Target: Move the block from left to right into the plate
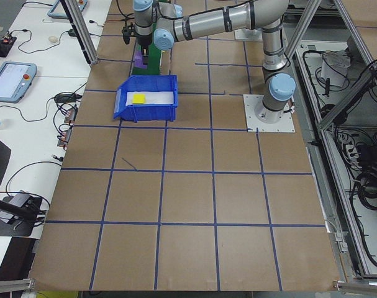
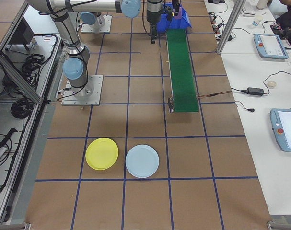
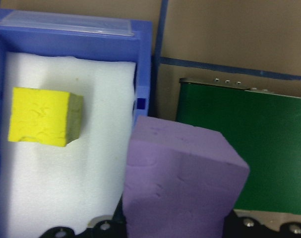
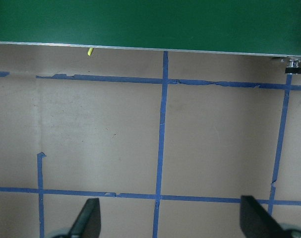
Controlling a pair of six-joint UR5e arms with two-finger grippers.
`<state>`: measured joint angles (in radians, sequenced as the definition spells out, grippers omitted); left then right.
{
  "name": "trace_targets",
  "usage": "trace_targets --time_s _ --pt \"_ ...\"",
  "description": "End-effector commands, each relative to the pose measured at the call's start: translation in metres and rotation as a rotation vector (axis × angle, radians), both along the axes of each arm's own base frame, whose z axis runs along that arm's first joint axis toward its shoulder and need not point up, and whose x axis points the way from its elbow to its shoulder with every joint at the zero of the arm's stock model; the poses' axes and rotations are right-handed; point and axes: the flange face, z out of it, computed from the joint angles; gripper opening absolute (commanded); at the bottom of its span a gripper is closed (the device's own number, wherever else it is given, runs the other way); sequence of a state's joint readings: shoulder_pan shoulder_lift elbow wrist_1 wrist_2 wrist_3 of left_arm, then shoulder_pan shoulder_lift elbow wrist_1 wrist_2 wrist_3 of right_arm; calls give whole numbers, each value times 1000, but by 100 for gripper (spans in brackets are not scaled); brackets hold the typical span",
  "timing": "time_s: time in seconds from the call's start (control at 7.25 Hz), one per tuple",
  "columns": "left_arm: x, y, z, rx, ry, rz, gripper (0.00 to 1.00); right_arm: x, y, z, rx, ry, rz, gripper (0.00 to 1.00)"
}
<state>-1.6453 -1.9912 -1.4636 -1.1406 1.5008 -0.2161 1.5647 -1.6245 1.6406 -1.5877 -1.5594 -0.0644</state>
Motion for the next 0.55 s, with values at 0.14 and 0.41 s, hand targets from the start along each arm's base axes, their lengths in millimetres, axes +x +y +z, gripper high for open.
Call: trace_targets --time_s 0.14,0.41 --pt "-41 -4 -45 7 2 -39 37 0 0 -2 4 2 0 100" --pt "-42 -1 -69 13 5 -67 97 -1 0 -2 4 4 9 100"
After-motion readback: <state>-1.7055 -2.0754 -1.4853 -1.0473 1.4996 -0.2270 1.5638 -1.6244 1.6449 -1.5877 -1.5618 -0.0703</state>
